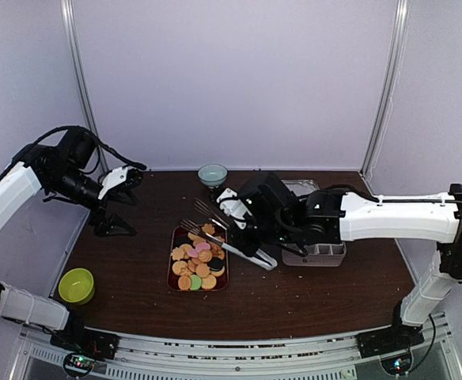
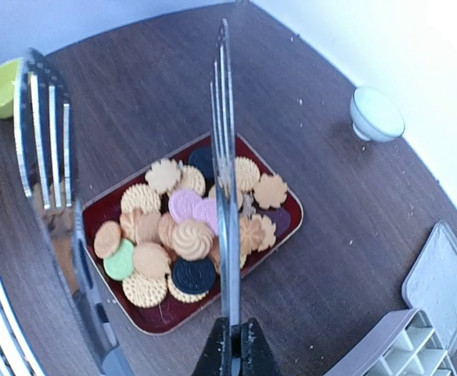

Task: Pack the cookies
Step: Pick up the clamp from the plate, then pass from the right arm to the left

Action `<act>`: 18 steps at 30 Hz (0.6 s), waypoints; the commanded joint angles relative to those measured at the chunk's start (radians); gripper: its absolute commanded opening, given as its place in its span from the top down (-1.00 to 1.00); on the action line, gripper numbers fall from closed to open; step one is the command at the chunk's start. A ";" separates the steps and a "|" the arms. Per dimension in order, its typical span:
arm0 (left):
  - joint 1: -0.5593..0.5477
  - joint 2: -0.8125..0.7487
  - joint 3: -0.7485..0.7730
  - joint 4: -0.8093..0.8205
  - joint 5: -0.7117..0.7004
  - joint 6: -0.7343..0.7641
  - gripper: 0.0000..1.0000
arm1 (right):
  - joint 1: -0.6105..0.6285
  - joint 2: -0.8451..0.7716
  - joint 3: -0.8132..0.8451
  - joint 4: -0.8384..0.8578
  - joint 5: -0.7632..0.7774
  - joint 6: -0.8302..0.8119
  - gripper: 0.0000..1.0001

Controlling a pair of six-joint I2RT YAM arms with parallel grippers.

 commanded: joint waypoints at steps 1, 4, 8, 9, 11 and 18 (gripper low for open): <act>-0.043 -0.034 0.024 0.016 0.070 0.019 -0.75 | 0.045 0.074 0.192 -0.041 0.064 -0.075 1.00; -0.076 -0.045 0.032 0.030 0.074 0.028 -0.60 | 0.067 0.141 0.318 -0.069 0.061 -0.102 1.00; -0.092 -0.044 0.060 0.033 0.093 0.016 -0.38 | 0.091 0.192 0.399 -0.092 0.062 -0.121 1.00; -0.093 -0.046 0.062 0.034 0.096 0.010 -0.33 | 0.094 0.199 0.408 -0.096 0.063 -0.123 1.00; -0.096 -0.053 0.061 0.033 0.101 0.002 -0.24 | 0.100 0.210 0.420 -0.098 0.063 -0.125 1.00; -0.121 -0.065 0.027 0.010 0.118 0.010 0.08 | 0.110 0.230 0.459 -0.093 0.054 -0.123 1.00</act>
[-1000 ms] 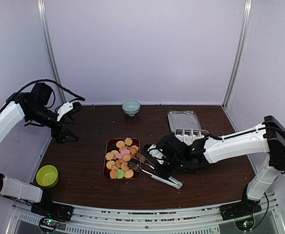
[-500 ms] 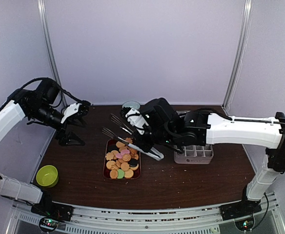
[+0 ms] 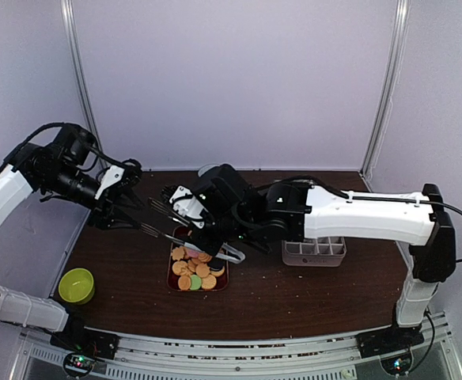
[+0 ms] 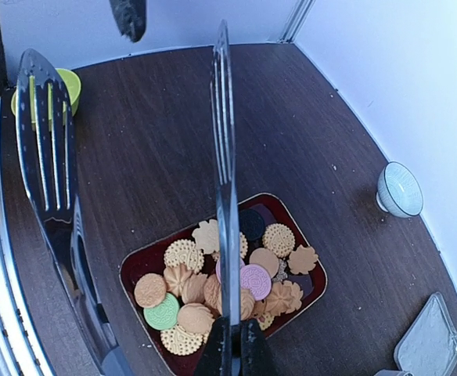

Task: Pack the cookies
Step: Pass from the right arm to the left

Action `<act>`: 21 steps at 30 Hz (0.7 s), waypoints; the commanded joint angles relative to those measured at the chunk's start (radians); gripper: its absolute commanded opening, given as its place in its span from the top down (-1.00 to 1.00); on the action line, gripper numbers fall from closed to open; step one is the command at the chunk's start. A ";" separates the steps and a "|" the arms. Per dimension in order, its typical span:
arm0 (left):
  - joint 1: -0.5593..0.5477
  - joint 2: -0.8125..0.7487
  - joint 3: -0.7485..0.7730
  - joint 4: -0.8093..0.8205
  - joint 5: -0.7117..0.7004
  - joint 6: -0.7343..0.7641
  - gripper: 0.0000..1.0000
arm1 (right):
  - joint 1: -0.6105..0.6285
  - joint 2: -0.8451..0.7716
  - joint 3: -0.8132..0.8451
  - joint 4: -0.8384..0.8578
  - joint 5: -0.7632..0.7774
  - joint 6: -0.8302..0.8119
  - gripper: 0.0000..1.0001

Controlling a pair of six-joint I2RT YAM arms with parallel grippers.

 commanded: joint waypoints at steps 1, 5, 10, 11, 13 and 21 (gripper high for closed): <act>-0.020 -0.009 -0.012 -0.007 0.038 0.012 0.13 | 0.009 0.007 0.070 0.013 0.017 -0.005 1.00; -0.023 0.001 -0.009 -0.042 0.037 0.038 0.20 | 0.011 0.015 0.088 0.014 0.005 -0.010 1.00; -0.025 0.013 0.007 -0.065 0.040 0.051 0.39 | 0.017 0.030 0.109 0.011 -0.011 -0.021 1.00; -0.024 0.015 0.010 -0.065 0.044 0.050 0.46 | 0.019 0.034 0.117 0.007 -0.015 -0.024 1.00; -0.026 0.018 0.018 -0.065 0.050 0.050 0.68 | 0.019 0.041 0.132 0.005 -0.024 -0.025 1.00; -0.031 0.036 0.044 -0.064 0.070 0.012 1.00 | 0.007 0.018 0.126 0.047 -0.057 -0.001 0.21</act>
